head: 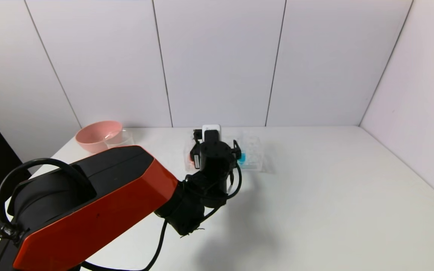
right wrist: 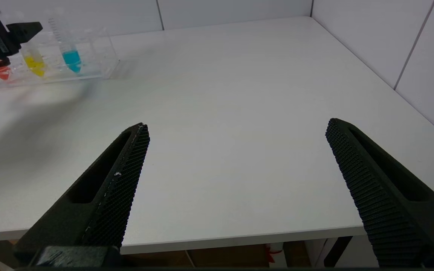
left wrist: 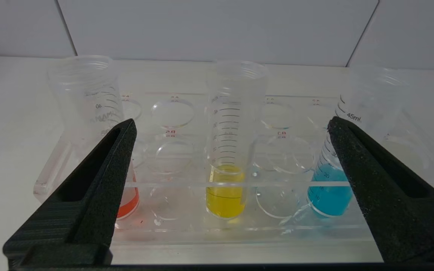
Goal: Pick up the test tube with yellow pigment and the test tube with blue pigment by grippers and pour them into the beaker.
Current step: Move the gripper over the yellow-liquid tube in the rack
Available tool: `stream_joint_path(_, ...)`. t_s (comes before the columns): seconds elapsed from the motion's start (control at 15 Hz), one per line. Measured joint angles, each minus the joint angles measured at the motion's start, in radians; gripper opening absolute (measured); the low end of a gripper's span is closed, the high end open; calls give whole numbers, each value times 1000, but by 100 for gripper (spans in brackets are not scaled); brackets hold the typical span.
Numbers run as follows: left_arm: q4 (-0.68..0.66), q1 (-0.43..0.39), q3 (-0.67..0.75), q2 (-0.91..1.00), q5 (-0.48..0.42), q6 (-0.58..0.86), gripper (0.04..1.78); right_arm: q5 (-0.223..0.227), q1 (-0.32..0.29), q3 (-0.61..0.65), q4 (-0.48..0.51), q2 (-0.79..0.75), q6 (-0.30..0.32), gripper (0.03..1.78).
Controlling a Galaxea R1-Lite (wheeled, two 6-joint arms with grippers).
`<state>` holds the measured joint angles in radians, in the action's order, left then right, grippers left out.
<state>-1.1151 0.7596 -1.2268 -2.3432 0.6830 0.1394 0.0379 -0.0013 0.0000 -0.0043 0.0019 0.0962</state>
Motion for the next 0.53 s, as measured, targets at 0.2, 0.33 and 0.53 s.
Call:
stream_joint_path(0.2, 17, -3, -31, -5, -8, -1, 177, 0, 0, 0, 0, 0, 0, 171)
stream_joint_path(0.33, 27, -10, -52, -12, -19, -1, 177, 0, 0, 0, 0, 0, 0, 171)
stream_joint_path(0.53, 47, -25, -87, -27, -34, 0, 177, 0, 0, 0, 0, 0, 0, 171)
